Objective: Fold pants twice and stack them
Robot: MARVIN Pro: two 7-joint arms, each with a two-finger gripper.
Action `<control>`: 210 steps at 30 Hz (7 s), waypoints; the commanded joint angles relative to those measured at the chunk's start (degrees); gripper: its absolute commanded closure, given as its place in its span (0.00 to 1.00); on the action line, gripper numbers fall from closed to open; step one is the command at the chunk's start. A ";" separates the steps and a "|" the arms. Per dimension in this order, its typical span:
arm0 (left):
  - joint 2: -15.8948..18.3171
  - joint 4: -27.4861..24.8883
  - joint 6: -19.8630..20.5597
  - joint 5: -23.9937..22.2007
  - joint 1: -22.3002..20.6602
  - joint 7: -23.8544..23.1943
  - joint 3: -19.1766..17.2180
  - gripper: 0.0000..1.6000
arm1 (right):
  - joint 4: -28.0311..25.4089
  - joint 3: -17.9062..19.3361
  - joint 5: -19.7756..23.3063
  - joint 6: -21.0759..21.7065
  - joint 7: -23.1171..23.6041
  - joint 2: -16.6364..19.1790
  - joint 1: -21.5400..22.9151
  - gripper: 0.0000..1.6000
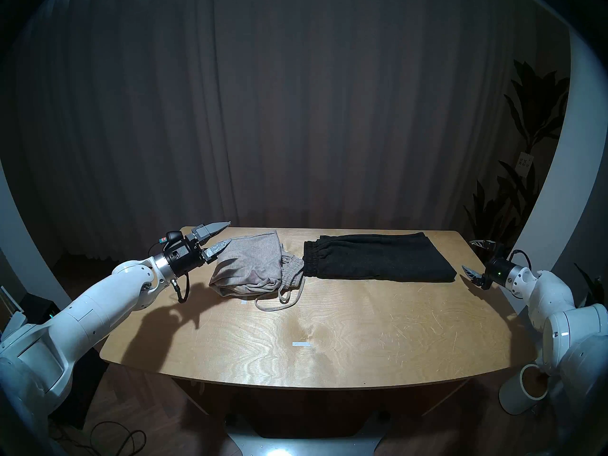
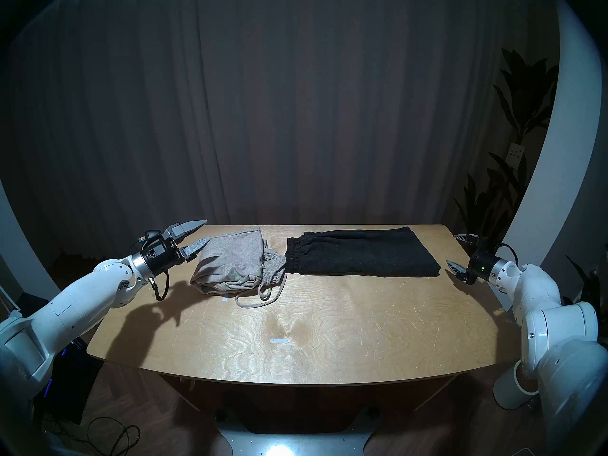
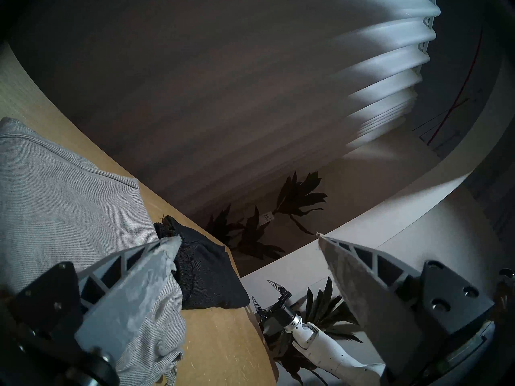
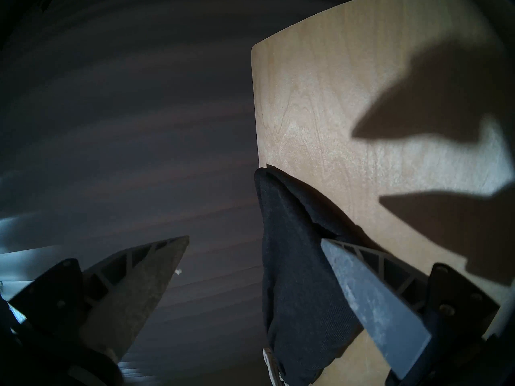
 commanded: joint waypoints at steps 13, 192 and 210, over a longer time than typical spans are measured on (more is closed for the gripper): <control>3.96 -3.95 0.40 -0.61 1.27 -2.25 -0.91 0.00 | -2.58 -2.78 -2.66 -0.02 0.57 -0.30 -1.16 0.00; 27.27 -32.01 -11.10 -11.56 17.87 -5.74 1.29 0.00 | -23.47 11.96 10.32 -9.22 7.86 -8.13 -21.52 0.00; 27.95 -32.81 -11.95 -12.70 18.20 -5.43 2.10 0.00 | -27.94 13.24 10.12 -11.42 7.62 -6.75 -22.28 0.00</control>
